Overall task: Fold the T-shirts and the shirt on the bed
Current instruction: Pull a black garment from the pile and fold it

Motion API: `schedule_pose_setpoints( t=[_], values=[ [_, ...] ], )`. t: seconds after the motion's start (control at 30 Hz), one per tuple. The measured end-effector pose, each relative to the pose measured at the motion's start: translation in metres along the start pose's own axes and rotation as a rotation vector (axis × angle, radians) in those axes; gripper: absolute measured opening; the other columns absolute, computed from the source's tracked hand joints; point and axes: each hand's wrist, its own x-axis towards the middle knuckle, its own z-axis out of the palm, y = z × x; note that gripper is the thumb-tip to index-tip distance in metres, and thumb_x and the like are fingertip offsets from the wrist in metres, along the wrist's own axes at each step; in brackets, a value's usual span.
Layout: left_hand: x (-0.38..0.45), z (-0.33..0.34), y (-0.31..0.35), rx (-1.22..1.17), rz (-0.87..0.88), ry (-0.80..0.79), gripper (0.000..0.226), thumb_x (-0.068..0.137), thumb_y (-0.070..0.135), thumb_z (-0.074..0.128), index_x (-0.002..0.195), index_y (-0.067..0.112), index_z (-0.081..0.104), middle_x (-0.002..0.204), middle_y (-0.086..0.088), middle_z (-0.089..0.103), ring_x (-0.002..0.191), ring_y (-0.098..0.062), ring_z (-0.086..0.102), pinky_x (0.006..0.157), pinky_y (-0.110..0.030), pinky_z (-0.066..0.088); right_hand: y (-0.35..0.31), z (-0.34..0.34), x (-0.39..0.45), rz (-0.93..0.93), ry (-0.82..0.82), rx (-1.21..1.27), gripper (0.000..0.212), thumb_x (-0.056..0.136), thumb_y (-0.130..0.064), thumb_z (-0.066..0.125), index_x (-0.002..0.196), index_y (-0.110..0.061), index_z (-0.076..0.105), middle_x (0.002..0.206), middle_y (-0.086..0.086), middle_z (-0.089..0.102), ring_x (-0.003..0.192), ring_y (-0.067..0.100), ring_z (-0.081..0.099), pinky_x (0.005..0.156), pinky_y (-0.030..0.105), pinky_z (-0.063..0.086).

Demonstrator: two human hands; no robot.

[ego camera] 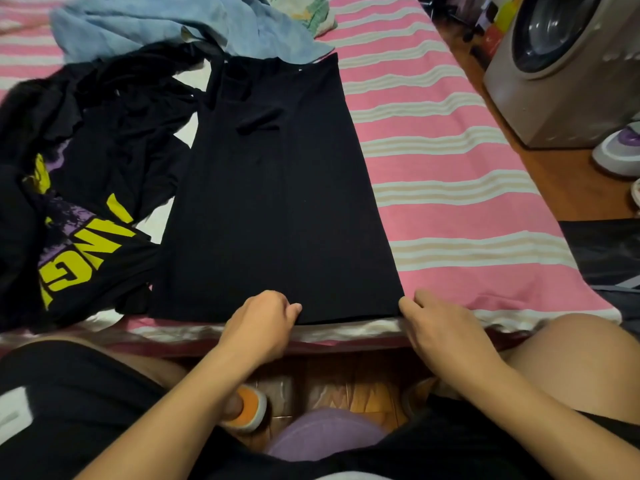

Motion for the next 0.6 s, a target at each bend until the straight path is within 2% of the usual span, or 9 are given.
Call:
schedule_pose_setpoints(
  t=[0.07, 0.13, 0.23, 0.3, 0.33, 0.4, 0.47, 0.53, 0.6],
  values=[
    [0.006, 0.001, 0.002, 0.116, -0.001, -0.008, 0.039, 0.102, 0.052, 0.048, 0.088, 0.019, 0.063, 0.088, -0.006, 0.070, 0.084, -0.030, 0.067, 0.078, -0.039, 0.056, -0.003, -0.010, 0.011, -0.058, -0.130, -0.109, 0.018, 0.088, -0.014, 0.063, 0.090, -0.020, 0.047, 0.074, -0.002, 0.039, 0.057, 0.025, 0.048, 0.046, 0.035, 0.034],
    [0.012, -0.010, 0.008, 0.240, 0.026, -0.098, 0.041, 0.101, 0.054, 0.048, 0.086, 0.018, 0.061, 0.095, -0.006, 0.069, 0.085, -0.028, 0.065, 0.076, -0.037, 0.053, -0.006, -0.033, 0.032, -0.154, -0.329, -0.154, 0.013, 0.090, -0.009, 0.054, 0.100, -0.017, 0.053, 0.082, 0.001, 0.044, 0.073, 0.030, 0.055, 0.059, 0.036, 0.038],
    [0.037, -0.060, 0.018, 0.261, 0.057, -0.431, 0.051, 0.100, 0.057, 0.050, 0.078, 0.013, 0.065, 0.071, -0.003, 0.072, 0.059, -0.019, 0.066, 0.062, -0.033, 0.054, -0.005, -0.084, 0.083, -0.228, -0.680, -0.157, 0.010, 0.094, -0.015, 0.053, 0.085, -0.015, 0.058, 0.076, 0.002, 0.054, 0.065, 0.024, 0.052, 0.052, 0.031, 0.038],
    [0.068, -0.102, 0.025, 0.139, 0.063, -0.448, 0.049, 0.101, 0.053, 0.050, 0.085, 0.010, 0.067, 0.064, -0.001, 0.071, 0.051, -0.017, 0.067, 0.054, -0.027, 0.051, 0.003, -0.112, 0.132, -0.192, -0.753, -0.012, 0.020, 0.098, -0.025, 0.056, 0.083, -0.014, 0.063, 0.074, 0.003, 0.065, 0.057, 0.018, 0.053, 0.049, 0.025, 0.040],
    [0.089, -0.121, 0.027, 0.069, 0.089, -0.350, 0.044, 0.102, 0.049, 0.051, 0.090, 0.009, 0.067, 0.067, -0.002, 0.073, 0.052, -0.017, 0.068, 0.051, -0.025, 0.050, 0.008, -0.122, 0.161, -0.164, -0.680, 0.083, 0.021, 0.099, -0.028, 0.056, 0.083, -0.015, 0.063, 0.073, 0.000, 0.065, 0.056, 0.016, 0.055, 0.052, 0.025, 0.042],
    [0.139, -0.153, 0.028, -0.075, 0.128, -0.067, 0.034, 0.101, 0.042, 0.053, 0.094, 0.011, 0.066, 0.074, -0.004, 0.075, 0.057, -0.019, 0.071, 0.054, -0.029, 0.055, 0.020, -0.134, 0.221, -0.121, -0.373, 0.202, 0.020, 0.100, -0.026, 0.055, 0.083, -0.019, 0.062, 0.069, -0.007, 0.058, 0.064, 0.015, 0.056, 0.059, 0.028, 0.042],
    [0.195, -0.176, 0.021, -0.190, 0.113, 0.173, 0.029, 0.097, 0.042, 0.054, 0.092, 0.016, 0.065, 0.079, -0.006, 0.074, 0.069, -0.025, 0.073, 0.069, -0.038, 0.062, 0.033, -0.129, 0.277, -0.049, -0.139, 0.243, 0.015, 0.099, -0.022, 0.053, 0.091, -0.018, 0.066, 0.075, -0.005, 0.059, 0.078, 0.022, 0.058, 0.068, 0.030, 0.040],
    [0.250, -0.193, 0.013, -0.226, 0.051, 0.305, 0.032, 0.094, 0.046, 0.052, 0.093, 0.016, 0.061, 0.088, -0.006, 0.072, 0.080, -0.029, 0.070, 0.077, -0.039, 0.058, 0.043, -0.113, 0.331, 0.017, -0.074, 0.263, 0.015, 0.096, -0.018, 0.053, 0.098, -0.017, 0.068, 0.095, 0.005, 0.066, 0.092, 0.028, 0.060, 0.074, 0.032, 0.043],
    [0.302, -0.205, 0.008, -0.161, -0.009, 0.421, 0.037, 0.097, 0.046, 0.048, 0.105, 0.012, 0.059, 0.103, -0.009, 0.066, 0.098, -0.035, 0.065, 0.080, -0.039, 0.049, 0.050, -0.096, 0.384, 0.014, -0.049, 0.260, 0.014, 0.091, -0.013, 0.051, 0.096, -0.017, 0.064, 0.106, 0.010, 0.066, 0.100, 0.033, 0.062, 0.075, 0.033, 0.044]
  ],
)
